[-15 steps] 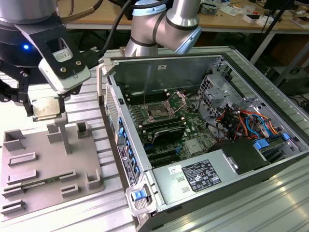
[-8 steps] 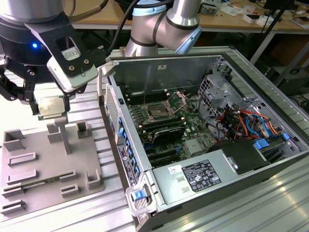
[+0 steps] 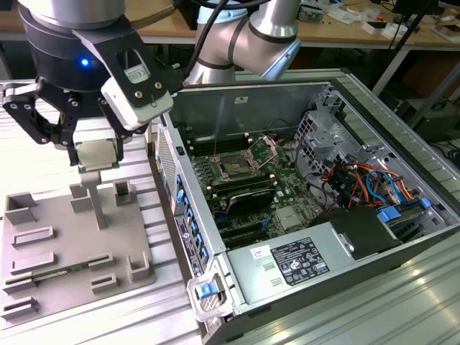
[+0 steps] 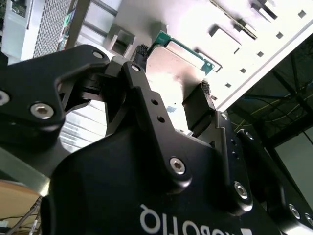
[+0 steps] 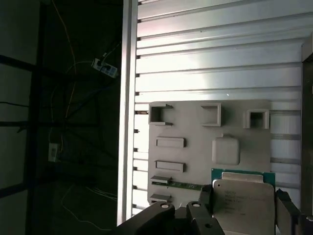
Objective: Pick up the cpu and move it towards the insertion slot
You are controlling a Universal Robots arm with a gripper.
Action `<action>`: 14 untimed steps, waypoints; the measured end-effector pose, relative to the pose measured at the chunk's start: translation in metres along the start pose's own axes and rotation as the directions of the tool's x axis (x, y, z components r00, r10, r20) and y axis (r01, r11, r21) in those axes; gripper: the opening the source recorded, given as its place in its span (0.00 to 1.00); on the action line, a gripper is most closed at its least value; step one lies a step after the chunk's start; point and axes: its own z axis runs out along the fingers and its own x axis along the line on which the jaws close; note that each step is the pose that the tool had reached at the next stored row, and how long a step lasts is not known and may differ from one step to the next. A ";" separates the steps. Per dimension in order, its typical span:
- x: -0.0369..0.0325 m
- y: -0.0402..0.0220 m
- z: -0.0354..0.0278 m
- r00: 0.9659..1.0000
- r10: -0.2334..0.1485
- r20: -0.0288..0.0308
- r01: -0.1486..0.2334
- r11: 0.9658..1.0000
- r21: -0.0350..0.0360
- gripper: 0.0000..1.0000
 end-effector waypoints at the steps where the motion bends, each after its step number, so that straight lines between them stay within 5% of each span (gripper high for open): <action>1: -0.0035 0.0001 0.0003 1.000 0.000 0.000 0.000 1.000 0.001 0.55; 7: -0.0111 0.0015 0.0001 1.000 0.000 0.012 0.000 1.000 0.008 0.55; 14: -0.0304 0.0012 -0.0001 1.000 0.000 0.013 0.000 1.000 0.008 0.55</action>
